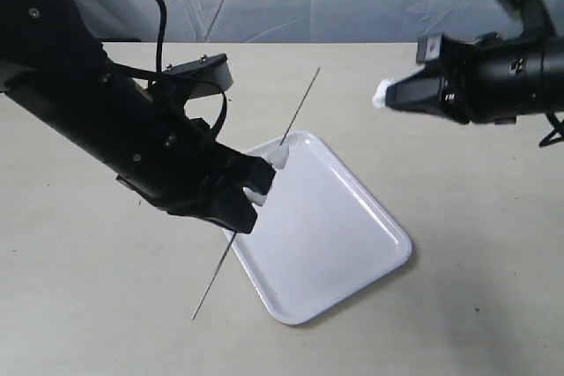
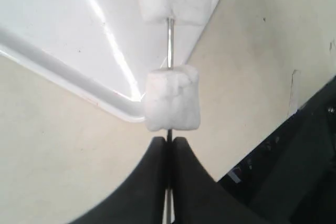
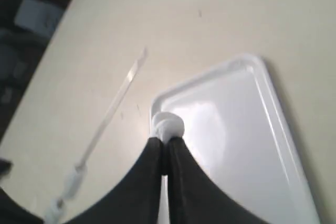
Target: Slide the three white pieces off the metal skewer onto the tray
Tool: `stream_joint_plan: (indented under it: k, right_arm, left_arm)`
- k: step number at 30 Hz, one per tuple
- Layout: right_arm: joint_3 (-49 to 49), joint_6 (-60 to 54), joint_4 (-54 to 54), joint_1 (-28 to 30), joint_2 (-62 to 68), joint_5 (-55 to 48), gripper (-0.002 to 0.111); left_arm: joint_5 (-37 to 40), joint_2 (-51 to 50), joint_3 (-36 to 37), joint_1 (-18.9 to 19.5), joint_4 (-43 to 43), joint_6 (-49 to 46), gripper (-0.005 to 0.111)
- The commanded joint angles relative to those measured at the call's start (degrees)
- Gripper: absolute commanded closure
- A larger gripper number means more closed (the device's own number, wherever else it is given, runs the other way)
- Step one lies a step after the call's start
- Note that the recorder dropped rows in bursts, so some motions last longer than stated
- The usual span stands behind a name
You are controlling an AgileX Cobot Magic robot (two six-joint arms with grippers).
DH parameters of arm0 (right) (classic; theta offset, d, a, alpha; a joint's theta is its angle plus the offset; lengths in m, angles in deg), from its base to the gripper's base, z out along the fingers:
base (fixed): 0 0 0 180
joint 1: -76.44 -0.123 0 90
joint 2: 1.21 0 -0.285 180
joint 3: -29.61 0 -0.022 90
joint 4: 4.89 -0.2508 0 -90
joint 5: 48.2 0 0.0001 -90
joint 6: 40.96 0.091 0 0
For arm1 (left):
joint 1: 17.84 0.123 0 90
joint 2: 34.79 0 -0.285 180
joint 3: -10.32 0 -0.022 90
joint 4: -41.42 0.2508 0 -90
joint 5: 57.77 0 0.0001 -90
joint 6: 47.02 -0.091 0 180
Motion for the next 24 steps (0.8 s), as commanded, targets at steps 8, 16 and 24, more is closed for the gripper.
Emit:
stream_joint_plan:
  k: [8,16,24]
  right_arm:
    - [0.3,2.73,0.57,-5.15,8.26,-7.95,0.056]
    - [0.3,-3.66,-12.09,-5.15,8.26,-19.67,0.08]
    - [0.53,-3.79,-14.17,-8.62,8.26,-16.5,0.08]
  left_arm:
    - [-3.15,0.61,-0.02,-0.07,-13.23,-4.88,0.106]
    - [-4.24,0.61,-0.02,-0.07,-16.24,-4.77,0.106]
    - [-4.65,0.61,-0.02,-0.07,-17.55,-4.77,0.106]
